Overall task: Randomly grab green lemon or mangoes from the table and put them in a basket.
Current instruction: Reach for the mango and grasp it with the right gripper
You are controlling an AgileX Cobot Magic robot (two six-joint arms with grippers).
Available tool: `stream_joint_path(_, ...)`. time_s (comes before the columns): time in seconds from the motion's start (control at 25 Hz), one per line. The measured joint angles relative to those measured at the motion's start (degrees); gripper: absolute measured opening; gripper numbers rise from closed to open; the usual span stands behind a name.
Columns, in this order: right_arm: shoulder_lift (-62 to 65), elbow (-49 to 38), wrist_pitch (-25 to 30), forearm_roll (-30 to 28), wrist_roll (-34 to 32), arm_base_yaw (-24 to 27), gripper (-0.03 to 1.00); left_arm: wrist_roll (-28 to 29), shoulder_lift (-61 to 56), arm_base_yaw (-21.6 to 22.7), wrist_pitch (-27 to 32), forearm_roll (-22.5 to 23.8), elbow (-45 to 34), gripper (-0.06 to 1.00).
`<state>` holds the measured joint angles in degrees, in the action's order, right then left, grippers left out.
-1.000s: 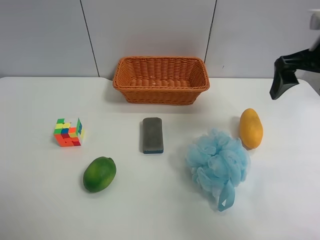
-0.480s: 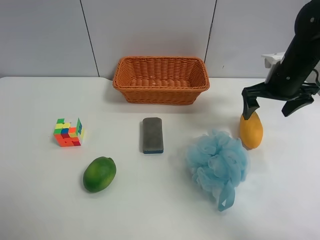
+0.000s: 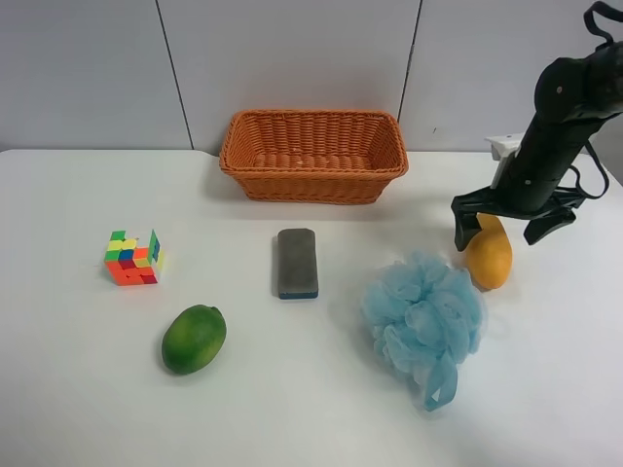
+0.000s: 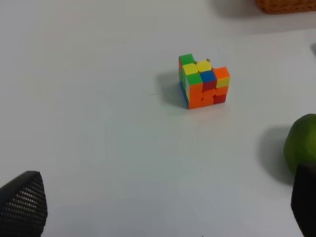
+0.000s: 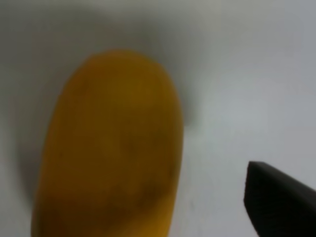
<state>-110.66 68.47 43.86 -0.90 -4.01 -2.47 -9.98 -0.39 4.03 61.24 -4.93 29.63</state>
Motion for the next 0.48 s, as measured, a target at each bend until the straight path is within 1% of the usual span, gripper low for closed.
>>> stream_joint_path(0.16, -1.38, 0.0, -1.26, 0.0, 0.0, 0.0, 0.99, 0.0, 0.0, 0.0, 0.0, 0.0, 0.0, 0.99)
stream_joint_path(0.48, -3.64, 0.0, -1.45, 0.0, 0.06, 0.0, 0.99, 0.0, 0.0, 0.0, 0.0, 0.0, 0.0, 0.99)
